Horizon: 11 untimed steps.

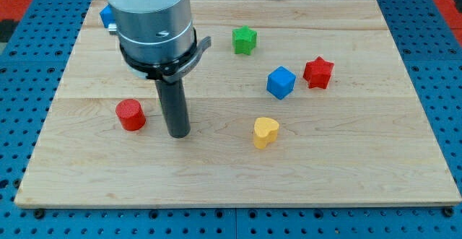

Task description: Push green circle to the top center

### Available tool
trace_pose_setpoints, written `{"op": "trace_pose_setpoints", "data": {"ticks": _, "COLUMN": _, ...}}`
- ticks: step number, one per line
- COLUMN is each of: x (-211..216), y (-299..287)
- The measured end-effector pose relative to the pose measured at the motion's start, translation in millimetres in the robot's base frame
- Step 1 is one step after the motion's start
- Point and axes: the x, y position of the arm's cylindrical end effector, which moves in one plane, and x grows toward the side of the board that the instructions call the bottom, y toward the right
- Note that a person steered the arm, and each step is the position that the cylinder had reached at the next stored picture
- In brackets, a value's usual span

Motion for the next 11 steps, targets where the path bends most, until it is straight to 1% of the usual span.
{"op": "trace_pose_setpoints", "data": {"ticks": 1, "x": -65.0, "y": 5.8}}
{"op": "trace_pose_setpoints", "data": {"ticks": 2, "x": -138.0, "y": 28.1}}
{"op": "trace_pose_setpoints", "data": {"ticks": 3, "x": -109.3, "y": 61.7}}
{"op": "trace_pose_setpoints", "data": {"ticks": 4, "x": -48.0, "y": 22.7}}
{"op": "trace_pose_setpoints", "data": {"ticks": 5, "x": -67.7, "y": -31.9}}
{"op": "trace_pose_setpoints", "data": {"ticks": 6, "x": -130.7, "y": -22.5}}
{"op": "trace_pose_setpoints", "data": {"ticks": 7, "x": -160.5, "y": 30.9}}
{"op": "trace_pose_setpoints", "data": {"ticks": 8, "x": -129.4, "y": 42.8}}
{"op": "trace_pose_setpoints", "data": {"ticks": 9, "x": -172.9, "y": 38.1}}
{"op": "trace_pose_setpoints", "data": {"ticks": 10, "x": -216.9, "y": 55.7}}
{"op": "trace_pose_setpoints", "data": {"ticks": 11, "x": -226.8, "y": 72.6}}
